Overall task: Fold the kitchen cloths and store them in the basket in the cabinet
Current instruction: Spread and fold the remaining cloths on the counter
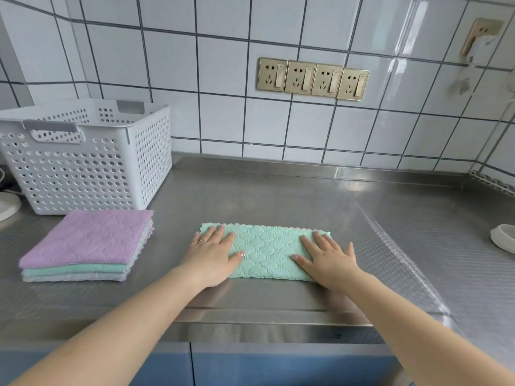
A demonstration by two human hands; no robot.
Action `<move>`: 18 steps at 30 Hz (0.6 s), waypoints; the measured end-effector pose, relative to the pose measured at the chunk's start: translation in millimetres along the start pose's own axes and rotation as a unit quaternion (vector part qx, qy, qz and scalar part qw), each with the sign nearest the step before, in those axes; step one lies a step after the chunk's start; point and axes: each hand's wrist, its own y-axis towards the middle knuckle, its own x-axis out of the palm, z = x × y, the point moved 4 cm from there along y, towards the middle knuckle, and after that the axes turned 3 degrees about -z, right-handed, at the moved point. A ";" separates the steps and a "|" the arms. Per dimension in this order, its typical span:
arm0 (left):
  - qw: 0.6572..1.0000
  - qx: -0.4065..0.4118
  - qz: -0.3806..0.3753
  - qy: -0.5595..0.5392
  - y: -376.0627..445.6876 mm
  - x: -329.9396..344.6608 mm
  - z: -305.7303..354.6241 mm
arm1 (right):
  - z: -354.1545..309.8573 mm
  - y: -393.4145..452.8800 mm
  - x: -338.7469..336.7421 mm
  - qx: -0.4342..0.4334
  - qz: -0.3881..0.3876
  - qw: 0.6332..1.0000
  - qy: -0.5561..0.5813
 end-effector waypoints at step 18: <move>0.980 0.193 0.041 0.031 -64.1 -2.6 42.0 | -50.4 8.0 -24.6 -0.191 0.016 0.979 -0.064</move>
